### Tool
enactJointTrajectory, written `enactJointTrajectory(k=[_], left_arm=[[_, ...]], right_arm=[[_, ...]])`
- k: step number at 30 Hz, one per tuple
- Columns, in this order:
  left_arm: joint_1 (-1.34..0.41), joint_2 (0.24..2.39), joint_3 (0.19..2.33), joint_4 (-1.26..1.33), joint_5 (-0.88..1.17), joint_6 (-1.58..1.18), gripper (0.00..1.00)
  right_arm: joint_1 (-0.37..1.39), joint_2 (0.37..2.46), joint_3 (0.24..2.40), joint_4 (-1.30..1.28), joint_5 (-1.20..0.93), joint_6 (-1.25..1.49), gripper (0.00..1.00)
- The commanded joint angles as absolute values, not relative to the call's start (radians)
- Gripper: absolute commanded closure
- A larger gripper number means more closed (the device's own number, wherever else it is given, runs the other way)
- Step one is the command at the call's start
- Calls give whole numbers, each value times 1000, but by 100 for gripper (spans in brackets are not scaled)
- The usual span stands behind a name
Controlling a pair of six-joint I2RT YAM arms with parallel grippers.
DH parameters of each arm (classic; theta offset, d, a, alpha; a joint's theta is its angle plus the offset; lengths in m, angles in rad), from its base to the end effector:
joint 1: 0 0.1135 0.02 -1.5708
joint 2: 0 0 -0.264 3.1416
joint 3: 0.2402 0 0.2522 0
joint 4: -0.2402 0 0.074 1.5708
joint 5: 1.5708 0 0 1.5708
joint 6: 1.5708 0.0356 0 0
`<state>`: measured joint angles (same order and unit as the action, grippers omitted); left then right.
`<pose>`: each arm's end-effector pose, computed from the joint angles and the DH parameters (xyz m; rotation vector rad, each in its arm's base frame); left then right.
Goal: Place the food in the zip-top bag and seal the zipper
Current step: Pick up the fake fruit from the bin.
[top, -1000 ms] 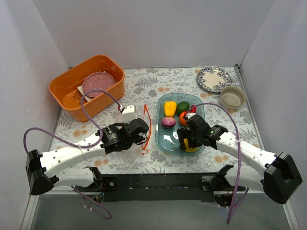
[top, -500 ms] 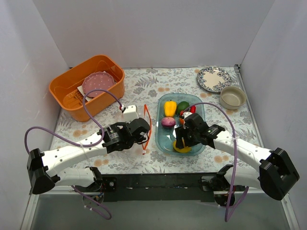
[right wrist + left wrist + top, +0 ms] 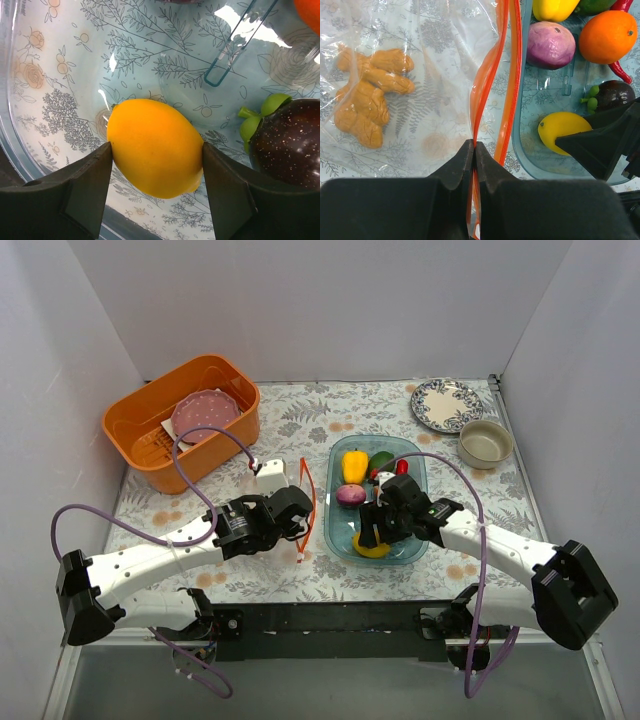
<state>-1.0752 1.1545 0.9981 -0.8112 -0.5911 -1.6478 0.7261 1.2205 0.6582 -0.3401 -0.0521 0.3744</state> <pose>0.1236 -0.1870 0.2908 -0.8913 2.2268 -0.5756 0.1756 0.1584 0.1957 -0.4687 2.5060 0.5195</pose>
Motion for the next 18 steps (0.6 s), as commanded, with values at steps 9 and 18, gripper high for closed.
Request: enactJointTrajectory(k=[9, 18], left_arm=[[-1069, 1127, 1003, -807, -598, -1641, 97], [-1068, 1129, 1005, -807, -595, -1643, 98]], right_arm=[[724, 1210, 681, -350, -9, 463, 76], [719, 1298, 706, -255, 100, 606, 67]])
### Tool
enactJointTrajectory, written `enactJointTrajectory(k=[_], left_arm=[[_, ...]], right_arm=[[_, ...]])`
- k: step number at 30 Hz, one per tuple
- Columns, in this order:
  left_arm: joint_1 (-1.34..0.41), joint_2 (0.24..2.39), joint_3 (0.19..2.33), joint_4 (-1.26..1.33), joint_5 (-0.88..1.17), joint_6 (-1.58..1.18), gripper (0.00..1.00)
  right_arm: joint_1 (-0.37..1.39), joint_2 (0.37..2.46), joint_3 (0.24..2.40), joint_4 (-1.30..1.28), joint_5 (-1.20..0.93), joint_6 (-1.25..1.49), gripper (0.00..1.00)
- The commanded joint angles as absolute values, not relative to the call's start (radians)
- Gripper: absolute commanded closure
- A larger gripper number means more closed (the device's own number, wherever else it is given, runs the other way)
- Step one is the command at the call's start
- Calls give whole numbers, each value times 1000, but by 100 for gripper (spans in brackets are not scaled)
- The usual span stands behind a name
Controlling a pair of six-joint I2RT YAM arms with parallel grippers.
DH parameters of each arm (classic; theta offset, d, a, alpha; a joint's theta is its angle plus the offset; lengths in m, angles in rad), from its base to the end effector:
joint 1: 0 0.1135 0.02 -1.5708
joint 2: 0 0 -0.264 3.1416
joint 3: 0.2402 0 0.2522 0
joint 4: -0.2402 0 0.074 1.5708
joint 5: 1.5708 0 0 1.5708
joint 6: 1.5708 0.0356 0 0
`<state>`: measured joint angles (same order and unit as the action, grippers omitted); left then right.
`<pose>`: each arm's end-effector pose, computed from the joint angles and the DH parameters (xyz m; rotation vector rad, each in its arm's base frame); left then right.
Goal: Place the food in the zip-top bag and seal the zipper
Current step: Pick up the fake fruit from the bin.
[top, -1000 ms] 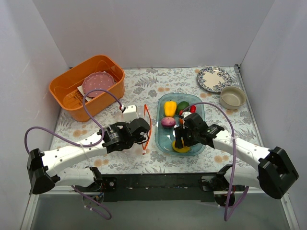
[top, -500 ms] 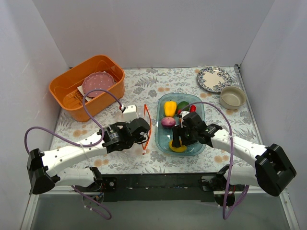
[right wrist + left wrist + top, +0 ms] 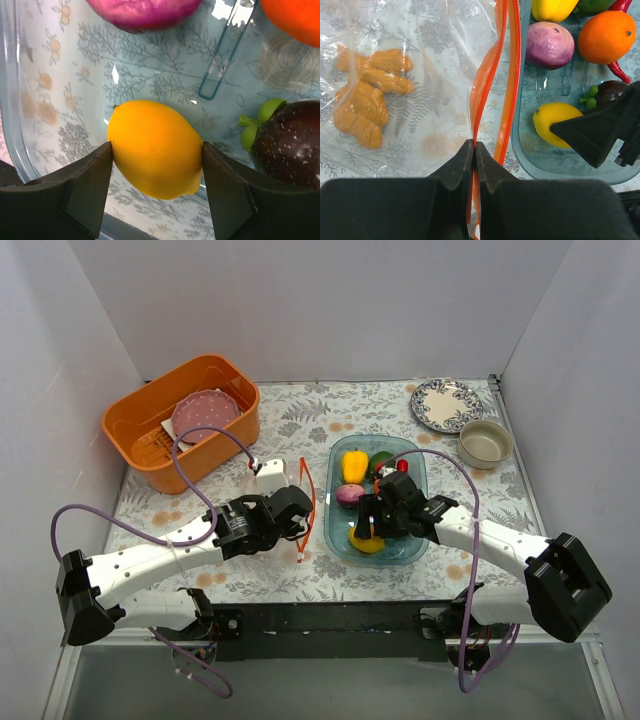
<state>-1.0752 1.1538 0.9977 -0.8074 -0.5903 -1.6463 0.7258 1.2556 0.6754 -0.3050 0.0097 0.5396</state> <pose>0.1237 -0.1872 0.2910 -0.8904 2.2259 -0.5801 0.1837 0.1626 0.1956 -0.2311 2.5227 0.5247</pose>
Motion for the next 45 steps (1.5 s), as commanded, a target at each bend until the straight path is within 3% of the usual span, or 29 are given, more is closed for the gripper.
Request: enactJointTrajectory(k=[1, 2, 3, 12, 22, 31, 37, 41, 45], left_arm=[[-1068, 1126, 1005, -811, -597, -1644, 98], [-1069, 1123, 1005, -815, -598, -1644, 98], [-1068, 1118, 1002, -815, -600, -1644, 98], [-1066, 1112, 993, -812, -597, -1640, 97], [-1063, 1126, 1005, -795, -589, -1626, 97], [-1063, 1120, 1000, -802, -588, -1629, 97], [-1063, 1111, 996, -808, -592, -1635, 97], [-1062, 1115, 993, -805, -591, -1631, 97], [-1062, 1120, 997, -804, -591, -1628, 97]], right_arm=[[718, 1301, 709, -249, 94, 612, 55], [718, 1304, 715, -239, 86, 612, 43], [718, 1304, 719, -229, 78, 609, 37], [719, 1261, 759, -259, 23, 445, 8], [719, 1239, 788, -275, -75, 218, 4], [718, 1400, 827, -328, -132, 158, 8], [718, 1401, 805, -313, -127, 167, 13], [718, 1379, 798, -304, -126, 181, 46], [718, 1342, 792, -293, -141, 209, 60]])
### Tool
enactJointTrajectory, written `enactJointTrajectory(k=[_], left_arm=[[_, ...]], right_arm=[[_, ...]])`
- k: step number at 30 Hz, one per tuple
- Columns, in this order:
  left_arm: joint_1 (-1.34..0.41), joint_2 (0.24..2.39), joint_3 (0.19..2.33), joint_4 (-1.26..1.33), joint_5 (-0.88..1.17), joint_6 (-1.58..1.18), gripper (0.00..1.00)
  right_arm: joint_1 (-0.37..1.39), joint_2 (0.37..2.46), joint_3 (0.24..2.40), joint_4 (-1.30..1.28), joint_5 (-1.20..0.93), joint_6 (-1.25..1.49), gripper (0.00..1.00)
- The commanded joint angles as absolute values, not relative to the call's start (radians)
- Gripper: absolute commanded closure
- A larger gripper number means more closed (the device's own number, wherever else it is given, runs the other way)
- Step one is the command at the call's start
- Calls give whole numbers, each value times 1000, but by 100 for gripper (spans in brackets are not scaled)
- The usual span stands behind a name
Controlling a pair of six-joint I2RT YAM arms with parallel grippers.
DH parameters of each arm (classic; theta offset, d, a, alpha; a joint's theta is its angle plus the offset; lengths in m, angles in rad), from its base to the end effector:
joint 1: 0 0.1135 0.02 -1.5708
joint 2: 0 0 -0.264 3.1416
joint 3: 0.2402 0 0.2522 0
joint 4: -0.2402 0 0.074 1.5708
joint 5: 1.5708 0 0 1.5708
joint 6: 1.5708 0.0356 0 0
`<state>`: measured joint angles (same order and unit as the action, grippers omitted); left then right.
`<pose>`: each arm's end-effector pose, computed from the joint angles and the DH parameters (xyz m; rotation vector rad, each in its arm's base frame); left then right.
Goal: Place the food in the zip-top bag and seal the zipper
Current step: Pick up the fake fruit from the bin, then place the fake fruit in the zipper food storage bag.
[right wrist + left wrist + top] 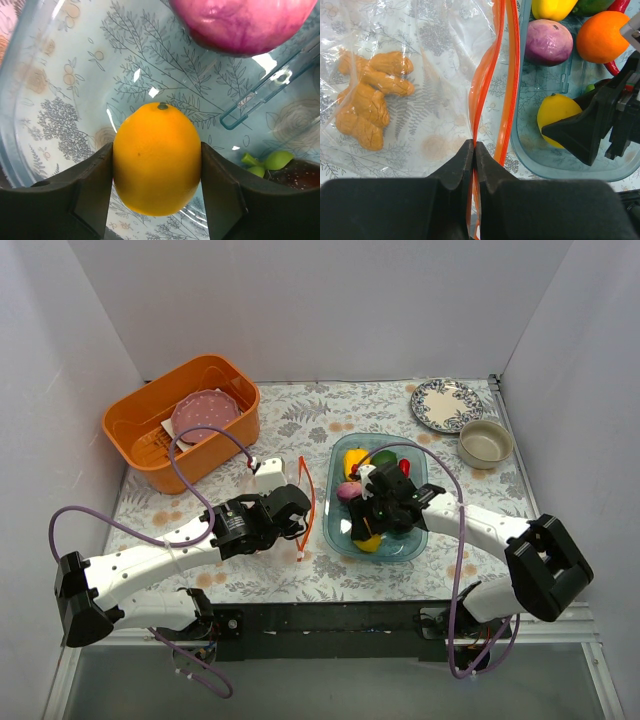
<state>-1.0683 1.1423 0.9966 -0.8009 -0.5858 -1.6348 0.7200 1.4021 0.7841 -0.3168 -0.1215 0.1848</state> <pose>0.1242 -0.1851 0.2933 -0.8877 2.2211 -0.5936 0.2039 0.1846 0.1928 -0.7303 2.4689 0.5112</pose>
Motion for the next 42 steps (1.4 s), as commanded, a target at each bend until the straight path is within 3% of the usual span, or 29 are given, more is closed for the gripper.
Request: enactJointTrajectory(k=[1, 8, 12, 26, 42], left_arm=[[-1062, 1118, 997, -804, -591, -1629, 97], [-1062, 1118, 1000, -801, -589, -1631, 97], [-1062, 1118, 1002, -792, -580, -1625, 97], [-1062, 1094, 968, -692, -494, -1574, 98], [-1062, 1089, 988, -660, -472, -1566, 99]], right_arm=[[718, 1321, 792, -290, -143, 216, 64], [718, 1195, 815, -290, -117, 331, 67], [718, 1122, 811, -162, -162, 434, 69], [732, 1215, 824, 248, -344, 709, 71], [749, 1308, 845, 154, -330, 692, 66]])
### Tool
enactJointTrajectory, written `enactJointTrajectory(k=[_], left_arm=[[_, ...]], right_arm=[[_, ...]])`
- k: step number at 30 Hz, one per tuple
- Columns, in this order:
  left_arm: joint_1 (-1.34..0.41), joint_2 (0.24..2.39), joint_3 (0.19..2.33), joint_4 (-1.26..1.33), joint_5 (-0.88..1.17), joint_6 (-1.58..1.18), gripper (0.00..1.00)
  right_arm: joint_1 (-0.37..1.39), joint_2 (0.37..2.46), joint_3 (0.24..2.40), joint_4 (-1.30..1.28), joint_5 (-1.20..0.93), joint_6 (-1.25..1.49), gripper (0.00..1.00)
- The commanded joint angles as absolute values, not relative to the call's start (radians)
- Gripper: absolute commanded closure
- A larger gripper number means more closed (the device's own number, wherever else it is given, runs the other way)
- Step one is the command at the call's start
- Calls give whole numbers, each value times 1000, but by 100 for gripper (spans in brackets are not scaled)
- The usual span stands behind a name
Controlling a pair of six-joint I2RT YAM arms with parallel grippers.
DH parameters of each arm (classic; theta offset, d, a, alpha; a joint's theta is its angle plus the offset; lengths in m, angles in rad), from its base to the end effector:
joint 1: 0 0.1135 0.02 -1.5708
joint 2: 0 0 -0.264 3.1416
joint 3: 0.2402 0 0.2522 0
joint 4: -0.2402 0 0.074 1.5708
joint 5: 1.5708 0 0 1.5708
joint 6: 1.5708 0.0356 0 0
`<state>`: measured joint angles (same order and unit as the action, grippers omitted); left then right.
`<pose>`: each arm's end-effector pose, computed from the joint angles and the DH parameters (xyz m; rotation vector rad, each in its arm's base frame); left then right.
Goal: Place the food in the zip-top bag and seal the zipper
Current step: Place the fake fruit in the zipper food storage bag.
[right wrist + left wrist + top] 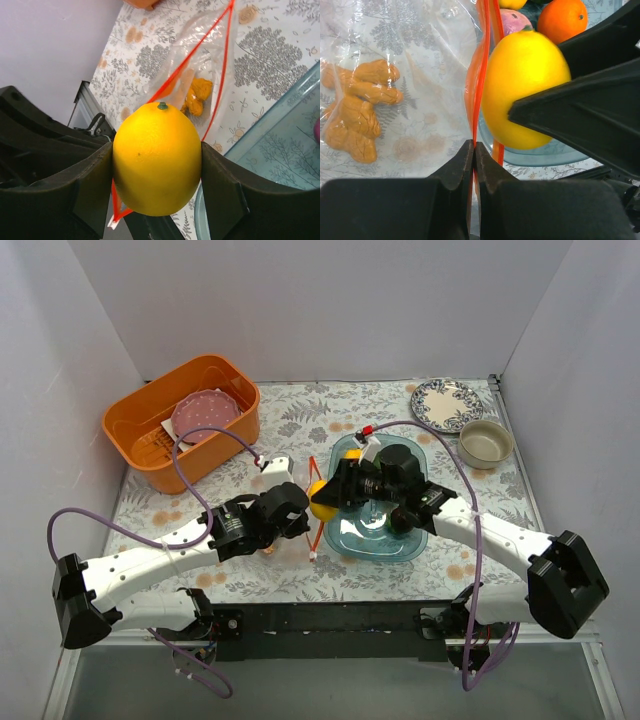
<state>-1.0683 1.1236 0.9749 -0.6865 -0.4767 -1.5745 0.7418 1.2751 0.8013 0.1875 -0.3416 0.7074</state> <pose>0.1241 -0.1918 0.2963 -0.8210 2.2741 -0.7545 0.2069 0.2058 0.2773 -0.2986 2.0374 1.2764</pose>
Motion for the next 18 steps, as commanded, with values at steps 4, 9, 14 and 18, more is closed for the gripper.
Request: enactJointTrajectory(k=[4, 9, 14, 18], left_arm=[[-1062, 1069, 988, -663, -483, -1575, 98], [-1062, 1063, 988, -678, -497, -1583, 98], [-1062, 1068, 986, -675, -499, -1586, 97], [-1062, 1072, 991, -677, -505, -1583, 96]], right_arm=[[750, 1321, 848, 135, -330, 681, 61], [756, 1322, 868, 112, -328, 654, 41], [764, 1318, 874, 100, -319, 646, 26], [765, 1295, 871, 81, -298, 637, 21]])
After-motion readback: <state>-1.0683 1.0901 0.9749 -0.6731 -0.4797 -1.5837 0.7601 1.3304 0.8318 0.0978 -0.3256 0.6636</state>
